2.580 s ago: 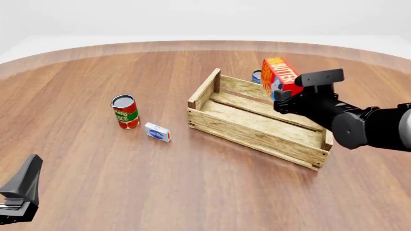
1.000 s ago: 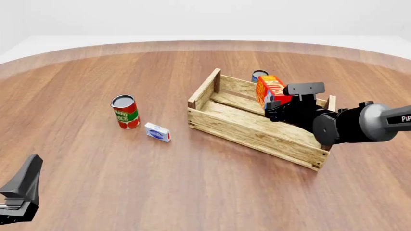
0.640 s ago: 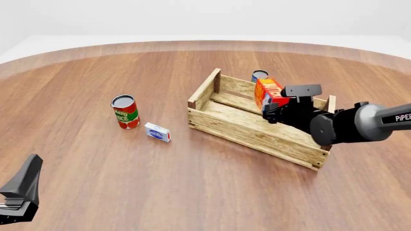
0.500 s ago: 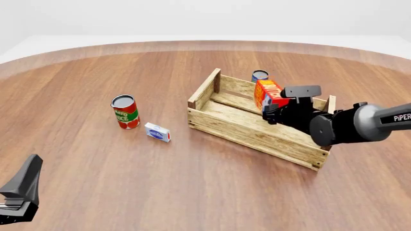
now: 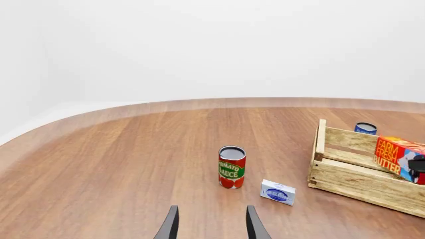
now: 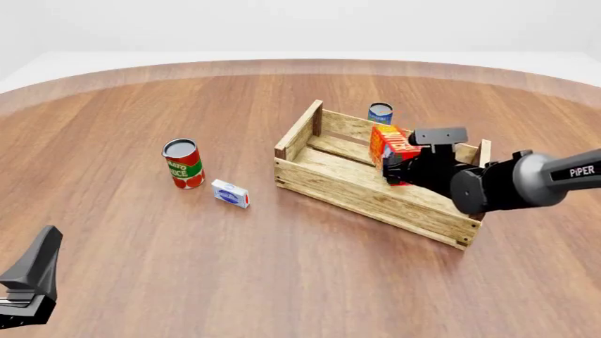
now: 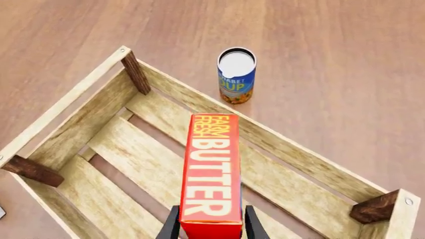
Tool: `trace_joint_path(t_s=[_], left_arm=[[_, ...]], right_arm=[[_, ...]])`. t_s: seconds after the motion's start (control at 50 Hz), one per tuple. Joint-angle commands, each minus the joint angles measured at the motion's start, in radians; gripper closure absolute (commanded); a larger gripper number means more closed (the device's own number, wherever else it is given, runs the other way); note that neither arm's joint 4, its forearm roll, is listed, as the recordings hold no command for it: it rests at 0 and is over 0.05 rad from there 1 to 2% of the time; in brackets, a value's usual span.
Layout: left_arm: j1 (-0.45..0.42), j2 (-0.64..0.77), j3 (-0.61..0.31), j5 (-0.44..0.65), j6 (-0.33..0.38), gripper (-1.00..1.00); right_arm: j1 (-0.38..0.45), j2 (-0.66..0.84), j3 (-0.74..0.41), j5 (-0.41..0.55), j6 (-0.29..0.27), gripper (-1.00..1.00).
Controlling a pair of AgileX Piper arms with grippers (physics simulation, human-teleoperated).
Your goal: Pick up the butter and put it in the tray.
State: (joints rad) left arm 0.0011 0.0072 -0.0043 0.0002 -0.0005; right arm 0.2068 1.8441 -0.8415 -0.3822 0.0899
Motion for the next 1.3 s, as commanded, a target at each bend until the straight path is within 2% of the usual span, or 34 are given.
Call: trace_joint_path(t_s=[0.02, 1.3], left_arm=[[0.000, 0.000, 0.000, 0.000, 0.000, -1.00], [0.000, 0.000, 0.000, 0.000, 0.000, -1.00]], right_arm=[[0.002, -0.012, -0.015, 0.003, 0.023, -1.00], [0.004, -0.138, 0.034, 0.050, 0.008, -1.00]])
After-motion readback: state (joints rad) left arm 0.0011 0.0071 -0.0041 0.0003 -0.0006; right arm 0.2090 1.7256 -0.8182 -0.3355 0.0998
